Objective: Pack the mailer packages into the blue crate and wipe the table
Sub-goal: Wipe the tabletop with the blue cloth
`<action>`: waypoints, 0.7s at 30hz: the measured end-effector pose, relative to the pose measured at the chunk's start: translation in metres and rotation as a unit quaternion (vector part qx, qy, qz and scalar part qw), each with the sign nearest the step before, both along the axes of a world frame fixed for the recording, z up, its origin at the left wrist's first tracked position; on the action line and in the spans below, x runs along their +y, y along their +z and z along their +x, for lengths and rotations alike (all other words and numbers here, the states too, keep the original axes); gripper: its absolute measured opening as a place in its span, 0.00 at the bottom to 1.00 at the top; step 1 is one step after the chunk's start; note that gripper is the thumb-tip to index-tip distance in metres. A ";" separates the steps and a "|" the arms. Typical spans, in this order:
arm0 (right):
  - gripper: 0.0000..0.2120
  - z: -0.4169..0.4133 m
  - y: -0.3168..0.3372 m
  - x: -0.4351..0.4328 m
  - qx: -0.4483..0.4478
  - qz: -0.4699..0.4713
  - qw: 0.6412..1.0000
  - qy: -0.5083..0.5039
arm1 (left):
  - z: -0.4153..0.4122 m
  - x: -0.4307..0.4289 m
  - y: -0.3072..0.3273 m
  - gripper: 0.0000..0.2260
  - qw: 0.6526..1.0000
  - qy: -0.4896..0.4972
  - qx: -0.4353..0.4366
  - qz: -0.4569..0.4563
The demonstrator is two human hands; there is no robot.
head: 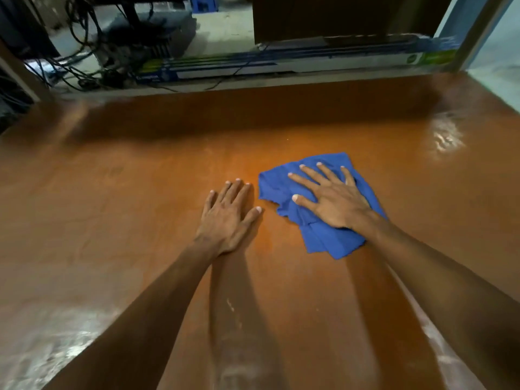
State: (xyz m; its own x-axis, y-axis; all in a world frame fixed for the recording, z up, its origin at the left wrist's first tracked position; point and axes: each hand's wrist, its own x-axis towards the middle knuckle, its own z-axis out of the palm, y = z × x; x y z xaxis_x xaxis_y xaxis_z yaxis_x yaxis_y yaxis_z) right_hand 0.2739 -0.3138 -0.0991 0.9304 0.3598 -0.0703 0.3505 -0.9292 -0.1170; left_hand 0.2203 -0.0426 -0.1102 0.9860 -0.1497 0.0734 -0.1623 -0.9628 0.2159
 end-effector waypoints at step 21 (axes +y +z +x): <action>0.32 0.014 0.006 -0.019 0.000 -0.010 0.996 0.086 | 0.006 -0.005 -0.001 0.27 0.999 0.032 -0.026 -0.012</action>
State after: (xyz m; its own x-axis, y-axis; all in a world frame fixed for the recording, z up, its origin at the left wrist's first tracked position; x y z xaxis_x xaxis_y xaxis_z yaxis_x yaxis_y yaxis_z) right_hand 0.2878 -0.3330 -0.0934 0.8554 0.5121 -0.0783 0.5044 -0.8577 -0.0997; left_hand 0.2267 -0.0475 -0.1109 0.9884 -0.0836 0.1266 -0.1114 -0.9664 0.2317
